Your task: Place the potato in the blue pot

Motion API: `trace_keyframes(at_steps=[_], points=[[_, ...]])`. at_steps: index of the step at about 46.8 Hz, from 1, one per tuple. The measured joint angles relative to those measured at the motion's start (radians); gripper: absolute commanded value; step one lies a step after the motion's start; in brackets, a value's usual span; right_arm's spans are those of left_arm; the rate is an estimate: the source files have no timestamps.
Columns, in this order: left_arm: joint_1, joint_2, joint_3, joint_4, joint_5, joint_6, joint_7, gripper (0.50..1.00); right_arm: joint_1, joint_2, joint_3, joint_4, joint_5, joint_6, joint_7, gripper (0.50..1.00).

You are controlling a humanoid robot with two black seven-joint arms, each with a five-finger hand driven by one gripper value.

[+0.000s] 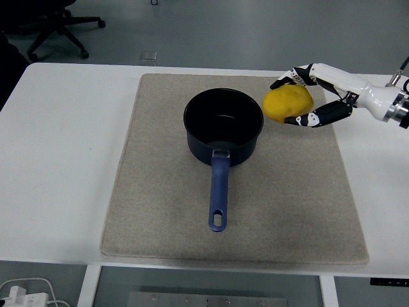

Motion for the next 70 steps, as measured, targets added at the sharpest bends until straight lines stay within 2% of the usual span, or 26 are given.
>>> trace_keyframes(at_steps=[8,18,30,48,57,70], points=[[0.0,0.0,-0.002,0.0,0.0,0.0,0.0,0.996,0.037,0.061,-0.01,-0.002,-0.002,-0.007,-0.032,0.5],[0.0,0.0,-0.002,0.0,-0.001,0.0,0.0,0.996,0.06,0.143,-0.024,-0.043,-0.015,-0.011,-0.035,0.5],[0.0,0.0,-0.002,0.0,-0.002,0.0,0.0,0.996,0.069,0.279,-0.04,-0.135,-0.02,-0.014,-0.035,0.5],[0.0,0.0,-0.002,-0.002,-0.002,0.0,0.0,0.996,0.077,0.433,-0.04,-0.297,-0.021,-0.028,-0.044,0.5],[0.0,0.0,-0.002,0.0,-0.002,0.0,0.0,0.996,0.097,0.473,-0.08,-0.373,-0.021,-0.04,-0.041,0.5],[0.0,0.0,-0.001,-0.002,-0.002,0.0,0.0,0.996,0.096,0.493,-0.112,-0.41,-0.021,-0.074,-0.032,0.5]])
